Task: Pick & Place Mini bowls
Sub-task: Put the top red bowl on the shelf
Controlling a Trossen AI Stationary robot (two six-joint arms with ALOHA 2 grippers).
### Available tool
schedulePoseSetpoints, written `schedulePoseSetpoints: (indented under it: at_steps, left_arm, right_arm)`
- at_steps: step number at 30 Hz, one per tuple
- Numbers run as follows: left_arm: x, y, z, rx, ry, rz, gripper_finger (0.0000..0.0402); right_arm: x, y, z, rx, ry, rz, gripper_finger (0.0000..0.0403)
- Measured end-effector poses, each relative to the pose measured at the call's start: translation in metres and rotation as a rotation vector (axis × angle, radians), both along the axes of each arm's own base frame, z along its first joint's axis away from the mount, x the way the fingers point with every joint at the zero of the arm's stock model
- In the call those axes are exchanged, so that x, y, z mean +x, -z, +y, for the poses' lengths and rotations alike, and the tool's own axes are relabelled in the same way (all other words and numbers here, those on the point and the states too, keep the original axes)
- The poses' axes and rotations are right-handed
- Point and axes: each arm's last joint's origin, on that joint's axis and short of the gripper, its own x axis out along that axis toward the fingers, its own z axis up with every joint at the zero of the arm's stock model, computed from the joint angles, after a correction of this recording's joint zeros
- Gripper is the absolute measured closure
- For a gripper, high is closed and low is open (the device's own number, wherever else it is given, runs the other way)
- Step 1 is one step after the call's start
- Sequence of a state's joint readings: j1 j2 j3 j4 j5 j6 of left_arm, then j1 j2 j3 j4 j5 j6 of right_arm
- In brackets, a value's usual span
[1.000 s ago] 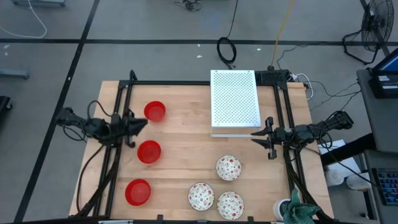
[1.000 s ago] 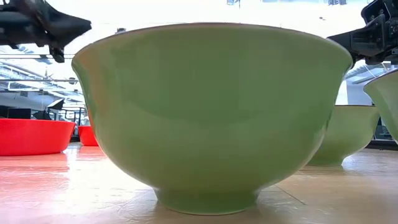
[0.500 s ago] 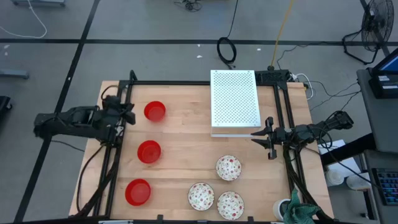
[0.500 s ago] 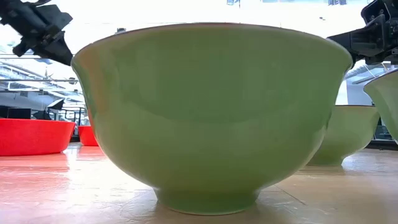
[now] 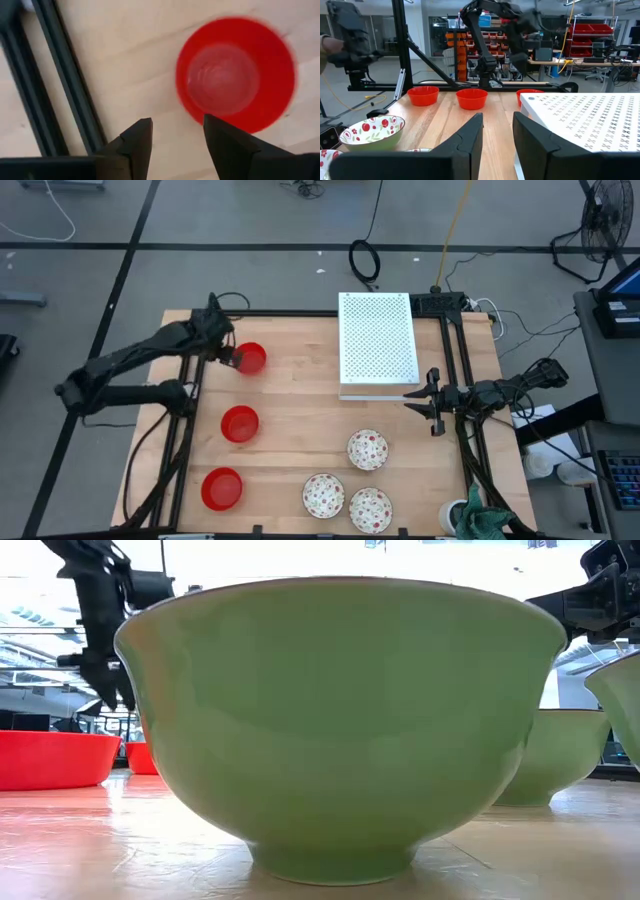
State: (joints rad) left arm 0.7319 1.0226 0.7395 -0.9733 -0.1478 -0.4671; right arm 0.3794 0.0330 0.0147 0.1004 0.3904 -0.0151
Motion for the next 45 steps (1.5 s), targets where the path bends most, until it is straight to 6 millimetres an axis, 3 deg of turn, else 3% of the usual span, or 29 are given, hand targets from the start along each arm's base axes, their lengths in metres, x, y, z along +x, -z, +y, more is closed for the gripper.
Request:
schedulePoseSetpoints:
  at_steps: [9, 22, 28, 34, 40, 45]
  left_arm:
    - [0.005, 0.027, 0.025, -0.079, 0.009, -0.052, 0.0244]
    - [0.018, 0.061, 0.039, -0.136, 0.046, 0.025, 0.023]
    - [0.02, 0.062, 0.042, -0.108, 0.054, 0.027, 0.0278]
    - [0.021, 0.059, 0.044, -0.084, 0.098, 0.03, 0.0388]
    - [0.022, 0.042, 0.04, 0.07, 0.146, 0.078, 0.0395]
    - [0.031, -0.007, 0.029, 0.357, 0.231, 0.029, 0.0396]
  right_arm:
    - [0.0, 0.0, 0.0, 0.0, 0.0, 0.0, 0.0307]
    - [0.0, 0.0, 0.0, 0.0, 0.0, 0.0, 0.0309]
    - [0.0, 0.0, 0.0, 0.0, 0.0, 0.0, 0.0307]
    - [0.0, 0.0, 0.0, 0.0, 0.0, 0.0, 0.0309]
    - [0.0, 0.0, 0.0, 0.0, 0.0, 0.0, 0.0308]
    - [0.0, 0.0, 0.0, 0.0, 0.0, 0.0, 0.0308]
